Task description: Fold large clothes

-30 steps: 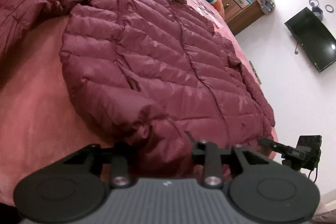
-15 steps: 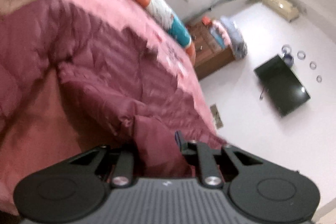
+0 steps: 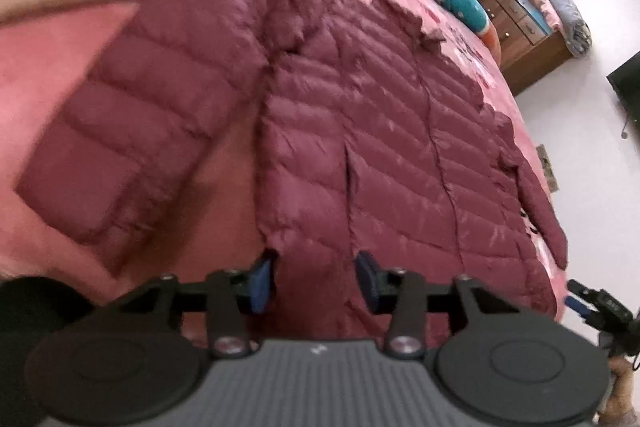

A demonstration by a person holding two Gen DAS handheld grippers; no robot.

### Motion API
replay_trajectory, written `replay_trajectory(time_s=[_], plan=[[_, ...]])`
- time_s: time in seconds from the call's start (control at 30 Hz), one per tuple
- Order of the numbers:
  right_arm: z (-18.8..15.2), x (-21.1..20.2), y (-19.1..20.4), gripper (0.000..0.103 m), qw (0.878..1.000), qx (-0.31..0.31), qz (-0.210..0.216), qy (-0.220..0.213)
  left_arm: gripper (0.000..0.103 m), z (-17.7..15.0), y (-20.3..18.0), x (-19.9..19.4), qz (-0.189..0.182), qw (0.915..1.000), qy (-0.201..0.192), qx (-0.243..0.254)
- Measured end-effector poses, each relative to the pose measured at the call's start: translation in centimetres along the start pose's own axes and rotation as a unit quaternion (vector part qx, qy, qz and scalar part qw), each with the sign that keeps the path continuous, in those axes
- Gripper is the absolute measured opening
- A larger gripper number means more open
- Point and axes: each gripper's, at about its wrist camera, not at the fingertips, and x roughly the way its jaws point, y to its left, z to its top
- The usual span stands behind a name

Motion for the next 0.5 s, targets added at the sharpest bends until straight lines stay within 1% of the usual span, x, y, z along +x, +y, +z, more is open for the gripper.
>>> replay_trajectory(time_s=[0.03, 0.1, 0.17, 0.23, 0.3, 0.37, 0.43, 0.5], plan=[[-0.1, -0.6, 0.2, 0.101, 1.000, -0.004, -0.015, -0.014, 0.056, 0.1, -0.1, -0.8, 0.005, 0.9999, -0.009, 0.008], [0.2, -1.2, 0.9, 0.101, 0.999, -0.023, -0.032, -0.036, 0.061, 0.4, -0.4, -2.1, 0.014, 0.9990, -0.035, 0.023], [0.3, -1.5, 1.9, 0.101, 0.997, -0.041, -0.038, -0.059, 0.062, 1.0, -1.1, -2.8, 0.010, 0.9977, -0.055, 0.037], [0.7, -1.2, 3.2, 0.102, 0.995, -0.053, -0.026, -0.080, 0.064, 1.5, -1.9, -2.5, -0.005, 0.9966, -0.066, 0.048], [1.0, -0.3, 5.4, 0.103, 0.994, -0.061, -0.011, -0.095, 0.064, 1.6, -3.0, -1.2, -0.021, 0.9958, -0.064, 0.061], [1.4, 1.1, 6.9, 0.103, 0.993, -0.059, 0.006, -0.099, 0.064, 1.7, -4.5, 0.9, -0.038, 0.9944, -0.058, 0.079], [2.0, 2.8, 8.6, 0.103, 0.993, -0.057, 0.021, -0.098, 0.063, 1.3, -5.7, 2.7, -0.041, 0.9934, -0.054, 0.093], [2.2, 4.6, 10.5, 0.103, 0.993, -0.060, 0.027, -0.099, 0.063, 1.2, -6.8, 4.4, -0.043, 0.9912, -0.055, 0.113]])
